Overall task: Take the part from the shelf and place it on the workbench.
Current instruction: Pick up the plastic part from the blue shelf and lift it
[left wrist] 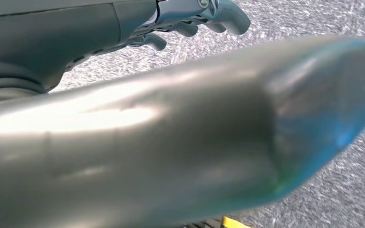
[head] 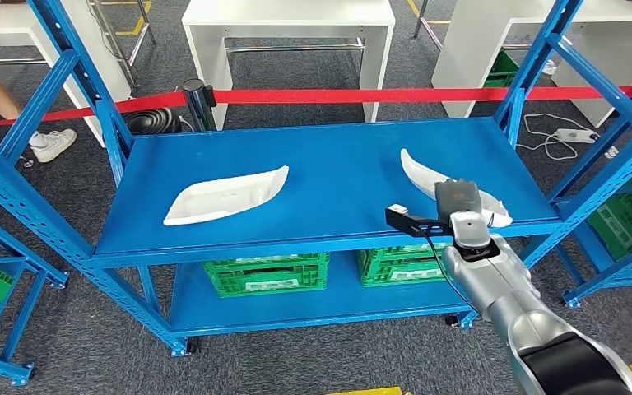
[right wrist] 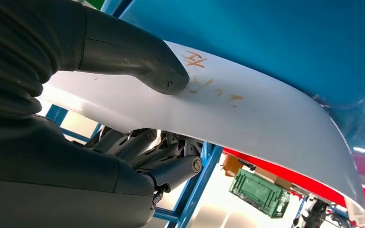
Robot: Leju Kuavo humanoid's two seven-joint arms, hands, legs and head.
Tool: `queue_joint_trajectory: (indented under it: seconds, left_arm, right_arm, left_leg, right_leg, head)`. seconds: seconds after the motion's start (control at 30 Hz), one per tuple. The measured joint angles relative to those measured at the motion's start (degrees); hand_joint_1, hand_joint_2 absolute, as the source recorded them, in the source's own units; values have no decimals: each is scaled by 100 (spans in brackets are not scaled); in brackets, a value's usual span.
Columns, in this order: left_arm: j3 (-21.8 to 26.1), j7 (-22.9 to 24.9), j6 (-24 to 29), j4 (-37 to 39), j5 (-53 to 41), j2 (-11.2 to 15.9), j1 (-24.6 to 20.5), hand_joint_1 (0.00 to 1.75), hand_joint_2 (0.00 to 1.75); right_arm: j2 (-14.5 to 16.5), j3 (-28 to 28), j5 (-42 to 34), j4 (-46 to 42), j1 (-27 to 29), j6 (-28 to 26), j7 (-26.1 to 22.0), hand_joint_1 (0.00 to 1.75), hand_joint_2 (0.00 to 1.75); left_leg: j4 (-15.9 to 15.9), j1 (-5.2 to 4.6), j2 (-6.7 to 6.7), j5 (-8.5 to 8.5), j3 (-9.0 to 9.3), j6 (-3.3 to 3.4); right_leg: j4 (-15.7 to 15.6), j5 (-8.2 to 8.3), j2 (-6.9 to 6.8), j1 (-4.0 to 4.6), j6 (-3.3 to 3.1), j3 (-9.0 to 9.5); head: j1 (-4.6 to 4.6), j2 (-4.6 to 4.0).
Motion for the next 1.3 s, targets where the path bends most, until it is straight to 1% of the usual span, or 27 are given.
queue_joint_trajectory:
  seconds: [0.07,0.17,0.23,0.33,0.5,0.9,1.03,1.13,1.3]
  left_arm:
    - [5,-172,-244,0,39,6,13,0,175]
    - [38,-434,-603,-1,117,25,21,0,175]
    - [58,-564,-673,-4,129,39,19,0,175]
    - [80,-659,-686,-14,129,58,12,0,175]
    - [90,-677,-710,-23,127,76,10,0,175]
    - [122,-691,-710,-26,127,93,4,0,175]
    - [127,-795,-613,-28,103,93,-6,0,175]
    - [131,-714,-524,-28,83,93,-35,0,175]
    - [131,-406,-394,-26,-5,91,-58,0,175]
  right_arm:
    - [15,-65,18,-158,135,6,16,175,175]
    - [24,-182,74,-392,317,49,7,175,175]
    - [27,-268,123,-523,418,86,-16,175,175]
    - [37,-374,169,-669,528,104,-29,175,175]
    - [43,-455,178,-789,622,104,-34,175,175]
    - [50,-515,178,-837,660,104,-32,175,175]
    - [54,-560,199,-930,716,98,-41,175,175]
    - [65,-640,213,-1068,768,88,-63,175,175]
    - [69,-830,90,-1305,690,69,-175,175,175]
  left_leg:
    - [0,0,0,0,0,0]
    - [-1,0,1,-1,-1,-2]
    - [-1,1,1,-2,-1,-3]
    - [-1,0,2,-2,-1,-3]
    - [-1,1,3,-2,0,-4]
    - [-1,1,3,-1,0,-4]
    - [-1,1,3,-1,-1,-4]
    - [-1,1,3,-1,-3,-4]
    - [-1,0,4,-1,-6,-4]
  right_leg:
    - [0,-1,0,0,-1,-1]
    - [0,-2,0,1,-2,-2]
    - [0,-2,1,1,-3,-2]
    - [0,-2,1,1,-3,-3]
    - [0,-2,2,1,-3,-4]
    - [1,-2,2,2,-3,-5]
    - [1,-2,2,2,-3,-5]
    - [2,-2,2,1,-3,-6]
    - [5,-2,4,0,-3,-8]
  head:
    - [0,0]
    - [1,0]
    - [1,0]
    - [1,0]
    - [1,0]
    - [1,0]
    - [0,0]
    - [1,0]
    - [1,0]
